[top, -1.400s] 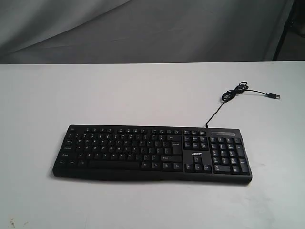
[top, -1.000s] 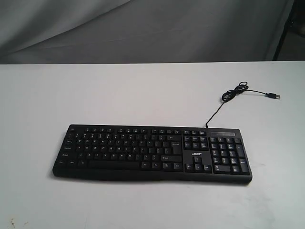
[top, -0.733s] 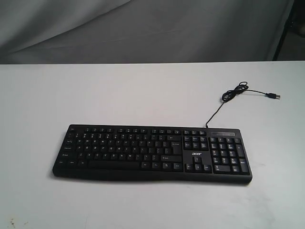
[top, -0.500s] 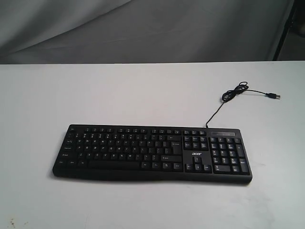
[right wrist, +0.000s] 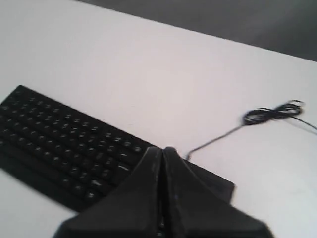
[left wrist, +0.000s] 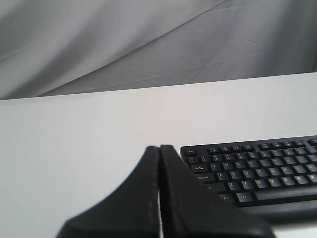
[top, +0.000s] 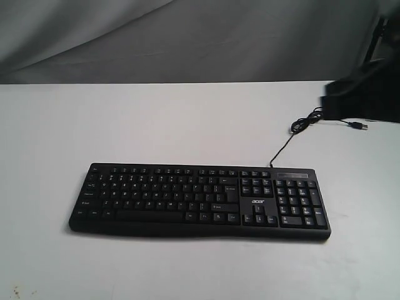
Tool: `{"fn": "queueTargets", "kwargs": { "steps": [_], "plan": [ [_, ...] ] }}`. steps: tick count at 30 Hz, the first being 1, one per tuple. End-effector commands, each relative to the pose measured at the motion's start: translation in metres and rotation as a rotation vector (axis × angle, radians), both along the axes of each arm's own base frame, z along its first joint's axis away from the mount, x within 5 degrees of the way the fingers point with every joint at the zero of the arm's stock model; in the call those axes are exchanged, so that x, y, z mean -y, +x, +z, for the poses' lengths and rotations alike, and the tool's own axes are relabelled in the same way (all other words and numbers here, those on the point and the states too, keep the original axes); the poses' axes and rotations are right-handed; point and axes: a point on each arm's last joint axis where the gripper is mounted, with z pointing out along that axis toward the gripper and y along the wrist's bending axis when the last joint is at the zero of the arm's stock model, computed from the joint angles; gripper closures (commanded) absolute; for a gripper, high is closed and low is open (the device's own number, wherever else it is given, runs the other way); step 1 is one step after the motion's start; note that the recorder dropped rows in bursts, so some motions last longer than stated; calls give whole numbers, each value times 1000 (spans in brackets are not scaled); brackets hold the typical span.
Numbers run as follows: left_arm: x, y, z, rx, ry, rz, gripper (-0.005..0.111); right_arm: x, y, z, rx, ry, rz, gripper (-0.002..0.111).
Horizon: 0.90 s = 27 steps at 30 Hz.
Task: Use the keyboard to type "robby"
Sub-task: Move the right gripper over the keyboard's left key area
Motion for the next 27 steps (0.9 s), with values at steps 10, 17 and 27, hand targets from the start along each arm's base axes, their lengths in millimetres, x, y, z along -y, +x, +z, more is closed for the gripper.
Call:
{"fn": "queueTargets", "kwargs": {
  "steps": [10, 17, 27],
  "plan": [
    [0, 0, -1, 7, 1, -6, 107, -172, 57, -77, -353, -118, 413, 108],
    [0, 0, -1, 7, 1, -6, 107, -211, 91, -76, -355, -142, 516, 108],
    [0, 0, -1, 7, 1, -6, 107, -243, 122, -114, -307, -148, 549, 108]
  ]
}}
